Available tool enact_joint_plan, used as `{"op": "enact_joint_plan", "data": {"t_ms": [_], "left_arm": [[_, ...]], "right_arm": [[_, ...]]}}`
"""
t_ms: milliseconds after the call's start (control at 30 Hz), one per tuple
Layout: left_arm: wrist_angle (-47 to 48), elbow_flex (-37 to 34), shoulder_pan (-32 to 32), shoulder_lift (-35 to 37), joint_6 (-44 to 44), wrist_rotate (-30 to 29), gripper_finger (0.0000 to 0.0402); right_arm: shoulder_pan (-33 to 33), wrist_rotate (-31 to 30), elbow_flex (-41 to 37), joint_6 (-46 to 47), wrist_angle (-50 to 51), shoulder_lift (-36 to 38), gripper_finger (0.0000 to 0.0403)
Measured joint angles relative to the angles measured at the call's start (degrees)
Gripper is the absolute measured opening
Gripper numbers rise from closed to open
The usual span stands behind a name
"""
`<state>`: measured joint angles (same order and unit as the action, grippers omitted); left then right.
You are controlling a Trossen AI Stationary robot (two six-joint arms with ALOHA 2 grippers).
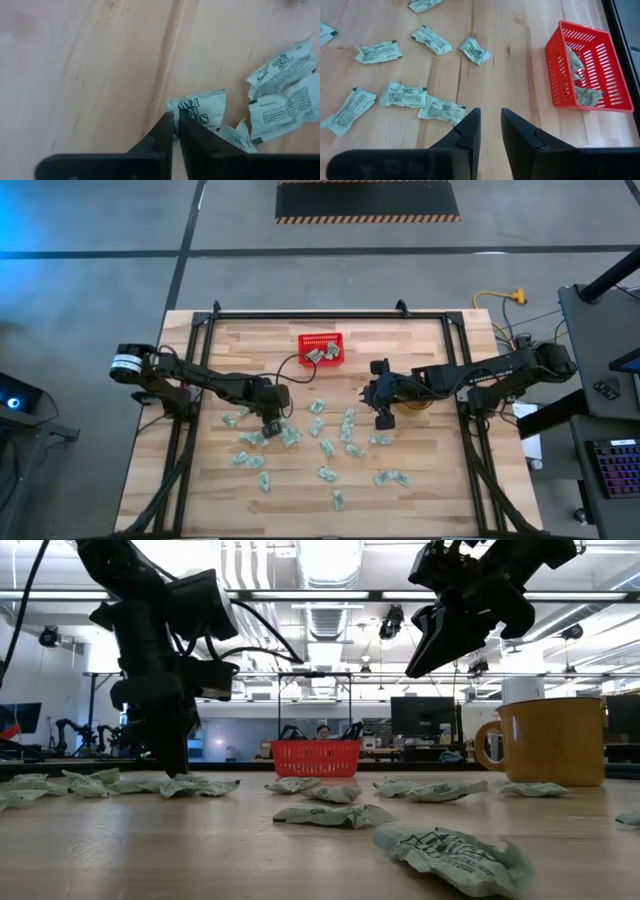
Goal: Pick and place Stevia / Truvia into bins
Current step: Put the white stevia packet into the red bin
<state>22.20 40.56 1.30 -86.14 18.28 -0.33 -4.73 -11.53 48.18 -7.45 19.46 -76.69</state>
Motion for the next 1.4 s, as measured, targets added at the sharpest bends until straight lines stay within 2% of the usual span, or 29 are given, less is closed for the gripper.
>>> {"op": "enact_joint_plan", "data": {"t_ms": [200, 300, 400, 533, 633, 833, 1133, 1400], "left_arm": [[-0.25, 2.42, 0.04, 0.80, -4.22, -4.83, 0.0010], [-0.66, 3.87, 0.04, 0.84, -7.20, -11.69, 0.0010], [-2.90, 5.40, 0.04, 0.84, -10.38, -21.86, 0.0011], [-11.89, 5.75, -0.08, 0.84, -18.01, -32.52, 0.0011], [-21.41, 5.61, -0.38, 0.84, -25.94, -36.18, 0.0011], [-32.88, 5.31, -3.72, 0.68, -36.64, -36.93, 0.0011], [-38.32, 5.33, -14.95, -2.90, -40.11, -36.52, 0.0011], [-38.66, 6.45, -21.58, -7.04, -40.23, -22.20, 0.0011]], "right_arm": [[-0.01, 0.00, 0.00, -0.02, -0.05, -0.01, 0.0072], [0.00, 0.00, 0.00, -0.04, -0.24, 0.00, 0.0072], [0.00, -0.02, 0.00, -0.21, -0.39, 0.00, 0.0068], [0.00, -0.02, 0.00, -0.21, -0.48, -0.02, 0.0064], [0.00, -0.04, 0.00, -0.26, -1.06, -0.02, 0.0065], [0.00, -0.09, 0.00, -0.45, -1.90, -0.02, 0.0063], [0.00, -0.13, 0.00, -0.02, -2.63, -0.02, 0.0059], [0.00, -0.11, 0.00, 1.93, -4.35, -0.02, 0.0061]]}}
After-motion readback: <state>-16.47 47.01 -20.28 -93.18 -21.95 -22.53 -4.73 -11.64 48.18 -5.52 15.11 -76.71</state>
